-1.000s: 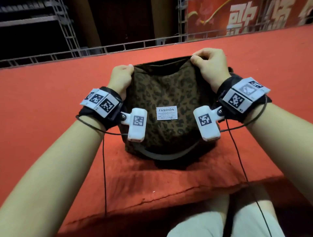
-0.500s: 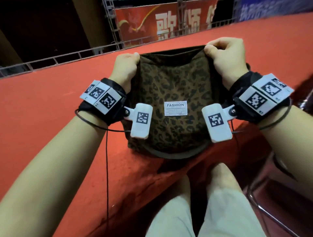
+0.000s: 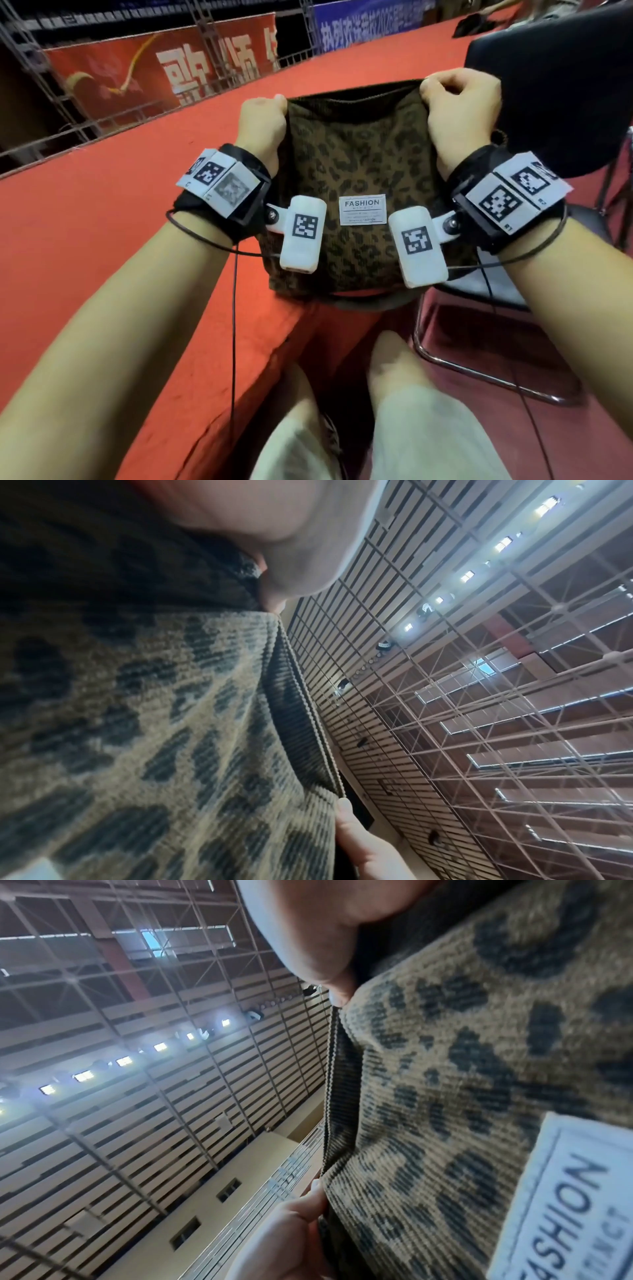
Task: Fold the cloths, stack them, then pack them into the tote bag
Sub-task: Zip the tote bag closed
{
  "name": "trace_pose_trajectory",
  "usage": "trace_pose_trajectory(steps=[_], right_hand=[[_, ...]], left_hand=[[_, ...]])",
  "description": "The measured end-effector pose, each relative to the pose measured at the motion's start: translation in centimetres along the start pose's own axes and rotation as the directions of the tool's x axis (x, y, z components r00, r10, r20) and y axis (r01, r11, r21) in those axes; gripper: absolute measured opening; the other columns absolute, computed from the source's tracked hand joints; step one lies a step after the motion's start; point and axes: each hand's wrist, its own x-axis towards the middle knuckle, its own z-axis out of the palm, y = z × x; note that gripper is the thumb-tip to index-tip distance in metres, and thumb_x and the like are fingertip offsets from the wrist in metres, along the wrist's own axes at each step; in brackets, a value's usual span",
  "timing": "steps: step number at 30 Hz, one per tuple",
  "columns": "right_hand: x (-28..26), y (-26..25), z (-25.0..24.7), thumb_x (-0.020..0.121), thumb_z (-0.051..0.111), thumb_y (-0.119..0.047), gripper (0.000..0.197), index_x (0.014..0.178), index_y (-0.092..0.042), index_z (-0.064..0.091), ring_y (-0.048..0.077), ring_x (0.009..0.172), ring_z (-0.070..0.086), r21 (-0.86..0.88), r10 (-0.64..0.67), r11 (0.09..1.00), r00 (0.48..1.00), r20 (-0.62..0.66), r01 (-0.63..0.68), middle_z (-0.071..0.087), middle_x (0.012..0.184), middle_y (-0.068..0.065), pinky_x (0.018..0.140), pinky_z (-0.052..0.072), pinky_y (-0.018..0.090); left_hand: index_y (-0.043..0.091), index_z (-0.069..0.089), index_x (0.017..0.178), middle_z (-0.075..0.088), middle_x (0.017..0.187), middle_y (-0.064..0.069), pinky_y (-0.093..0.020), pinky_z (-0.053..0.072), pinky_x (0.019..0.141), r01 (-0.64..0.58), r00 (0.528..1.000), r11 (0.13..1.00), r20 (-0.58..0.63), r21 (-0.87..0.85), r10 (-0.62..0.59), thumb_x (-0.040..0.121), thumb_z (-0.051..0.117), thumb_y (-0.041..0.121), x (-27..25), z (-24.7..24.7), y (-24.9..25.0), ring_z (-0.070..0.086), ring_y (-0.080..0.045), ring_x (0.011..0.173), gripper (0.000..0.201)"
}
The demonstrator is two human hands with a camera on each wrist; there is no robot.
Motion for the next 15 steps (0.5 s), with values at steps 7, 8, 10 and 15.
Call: trace_pose_trajectory(steps=[7,8,10,15], right_hand=[[2.6,4.8,-6.4,0.078,0.06,-0.015,0.015,0.082,-0.014,0.074,0.008,0.083,0.062,0.003,0.101,0.995,0.982,-0.162,-0.102,0.066,0.077,-0.008,0.083,0.051,0.025],[2.9,5.4,-7.1,0.078,0.06,-0.014,0.015,0.081,-0.013,0.074,0.006,0.082,0.062,0.012,0.111,0.994,0.978,-0.179,-0.11,0.065,0.075,-0.009,0.083,0.051,0.023],[3.5,6.6,-8.6,0.079,0.059,-0.012,0.014,0.078,-0.014,0.073,0.004,0.081,0.061,0.026,0.119,0.993,0.971,-0.205,-0.116,0.064,0.072,-0.013,0.082,0.051,0.02],[5.7,9.2,-11.3,0.076,0.058,-0.016,0.018,0.065,-0.028,0.066,0.006,0.081,0.064,0.024,0.112,0.994,0.956,-0.272,-0.11,0.066,0.074,-0.012,0.081,0.053,0.023]], left_hand=[[0.015,0.033,0.064,0.035,0.077,-0.005,-0.032,0.029,0.066,0.066,0.989,0.998,0.136,-0.021,-0.062,0.094,0.039,0.006,-0.3,9.3,-1.5,0.035,-0.019,0.078,0.032],[0.015,0.034,0.064,0.036,0.079,-0.006,-0.033,0.029,0.067,0.074,0.986,0.997,0.153,-0.034,-0.068,0.094,0.039,0.006,-0.4,10.4,-1.6,0.035,-0.02,0.079,0.031],[0.012,0.037,0.068,0.039,0.082,-0.007,-0.033,0.032,0.067,0.1,0.979,0.994,0.184,-0.039,-0.091,0.096,0.039,0.006,-0.7,12.4,-1.7,0.038,-0.02,0.079,0.028],[0.009,0.041,0.068,0.043,0.085,-0.008,-0.03,0.034,0.067,0.116,0.967,0.993,0.228,0.019,-0.118,0.098,0.04,0.011,-0.9,16.4,-2.9,0.043,-0.02,0.078,0.03]])
